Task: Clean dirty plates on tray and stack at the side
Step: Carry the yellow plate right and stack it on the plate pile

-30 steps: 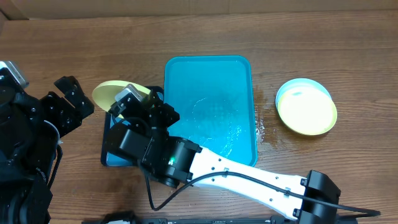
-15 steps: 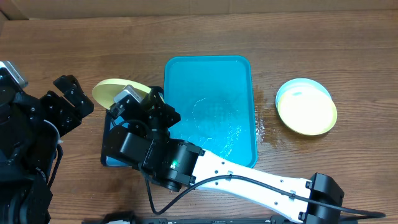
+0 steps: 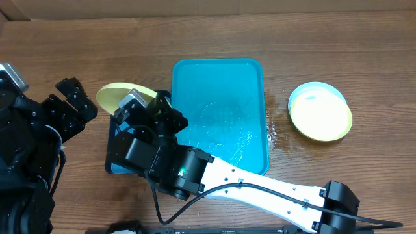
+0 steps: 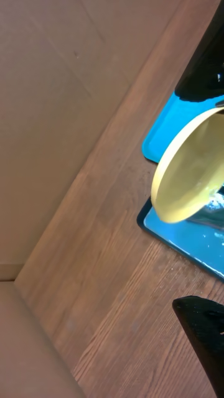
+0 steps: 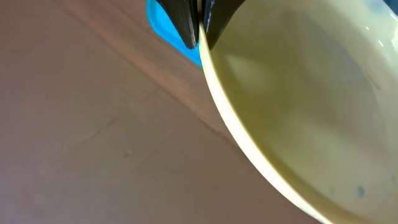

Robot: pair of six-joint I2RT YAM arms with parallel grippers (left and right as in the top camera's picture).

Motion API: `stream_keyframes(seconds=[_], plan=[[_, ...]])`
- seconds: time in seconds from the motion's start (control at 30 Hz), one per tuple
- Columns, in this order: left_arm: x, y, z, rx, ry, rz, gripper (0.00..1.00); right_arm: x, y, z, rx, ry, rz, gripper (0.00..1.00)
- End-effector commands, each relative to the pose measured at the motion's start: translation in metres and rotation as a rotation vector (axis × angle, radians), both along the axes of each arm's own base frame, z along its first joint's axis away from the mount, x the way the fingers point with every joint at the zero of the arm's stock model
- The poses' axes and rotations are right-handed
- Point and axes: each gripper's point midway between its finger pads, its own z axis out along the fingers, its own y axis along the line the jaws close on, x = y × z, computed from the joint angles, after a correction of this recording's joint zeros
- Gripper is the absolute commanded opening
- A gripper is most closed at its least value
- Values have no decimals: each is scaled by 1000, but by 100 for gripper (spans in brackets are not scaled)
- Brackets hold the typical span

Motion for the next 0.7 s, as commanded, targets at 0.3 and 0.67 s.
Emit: stream_keyframes(seconds=[0.3, 0.67], plan=[[-1, -1, 3, -13, -10, 0, 100, 67, -40, -69, 740, 761, -119, 4], [1, -5, -15, -32, 74, -24, 100, 154, -250, -22, 1279, 1035, -154, 4]])
